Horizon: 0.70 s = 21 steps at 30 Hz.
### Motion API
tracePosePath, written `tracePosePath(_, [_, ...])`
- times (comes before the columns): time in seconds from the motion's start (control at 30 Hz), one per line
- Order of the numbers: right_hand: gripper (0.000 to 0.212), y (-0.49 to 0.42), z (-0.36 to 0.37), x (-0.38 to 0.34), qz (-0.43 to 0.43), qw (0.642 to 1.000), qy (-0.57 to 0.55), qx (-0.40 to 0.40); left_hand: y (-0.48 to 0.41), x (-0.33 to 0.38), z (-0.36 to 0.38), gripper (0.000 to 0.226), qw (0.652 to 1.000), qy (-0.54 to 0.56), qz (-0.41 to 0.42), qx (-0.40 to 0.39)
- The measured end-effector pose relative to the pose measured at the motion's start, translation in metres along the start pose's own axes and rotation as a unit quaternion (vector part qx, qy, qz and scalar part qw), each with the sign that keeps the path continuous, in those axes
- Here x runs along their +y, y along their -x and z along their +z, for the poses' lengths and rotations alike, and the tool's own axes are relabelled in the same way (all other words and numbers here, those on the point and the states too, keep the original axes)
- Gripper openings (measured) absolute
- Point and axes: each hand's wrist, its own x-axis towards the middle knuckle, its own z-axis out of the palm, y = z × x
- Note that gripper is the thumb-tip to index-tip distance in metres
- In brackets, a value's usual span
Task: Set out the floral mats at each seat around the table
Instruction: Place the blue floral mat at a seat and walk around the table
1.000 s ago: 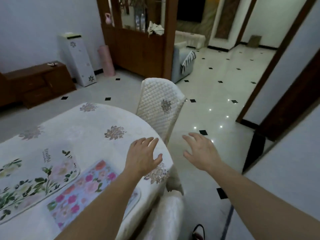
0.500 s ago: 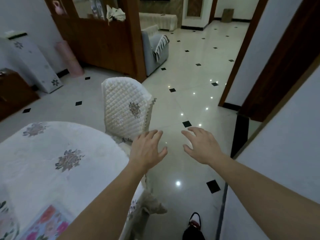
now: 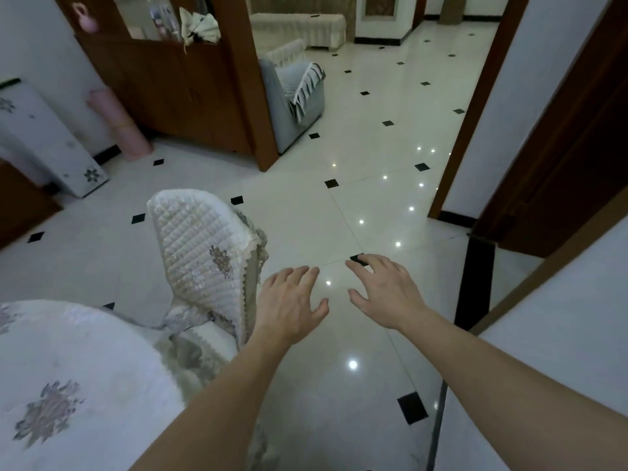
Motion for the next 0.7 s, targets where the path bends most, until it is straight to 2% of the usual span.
tracePosePath(0.37, [0.057,-0.103,0.008,0.057,0.013,1.0,-0.006,0.0,-0.126,-0.017,0.021,0.065,1.0,-0.012,-0.005,-0.006])
tracePosePath(0.7, [0.059,-0.292,0.014,0.075,-0.011,0.999,0.028,-0.027,-0.282,-0.105,0.052,0.065,0.999,-0.002,-0.044,-0.025])
